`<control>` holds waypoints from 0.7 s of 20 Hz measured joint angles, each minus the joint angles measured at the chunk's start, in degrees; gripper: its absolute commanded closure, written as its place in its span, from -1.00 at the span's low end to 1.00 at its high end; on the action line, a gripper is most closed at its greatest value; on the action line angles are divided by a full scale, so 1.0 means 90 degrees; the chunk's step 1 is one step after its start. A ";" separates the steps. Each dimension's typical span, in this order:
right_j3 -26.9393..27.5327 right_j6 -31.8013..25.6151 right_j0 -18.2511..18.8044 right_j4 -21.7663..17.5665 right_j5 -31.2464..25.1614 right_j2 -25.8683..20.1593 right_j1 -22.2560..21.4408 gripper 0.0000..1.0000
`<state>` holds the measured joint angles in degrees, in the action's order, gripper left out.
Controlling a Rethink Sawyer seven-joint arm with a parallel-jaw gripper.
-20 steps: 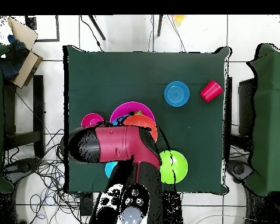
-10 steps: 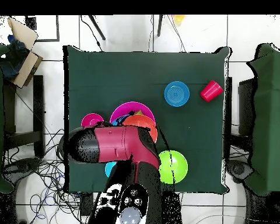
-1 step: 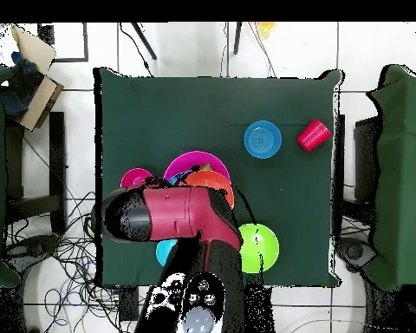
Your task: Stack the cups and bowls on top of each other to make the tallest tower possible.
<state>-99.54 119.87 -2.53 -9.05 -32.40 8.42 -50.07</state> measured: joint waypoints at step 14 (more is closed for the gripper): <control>-0.0597 0.0000 0.1390 -0.0206 0.1368 -0.0633 -0.0074 -1.00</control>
<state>-104.92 119.87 9.98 -10.91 -20.09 2.72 -50.74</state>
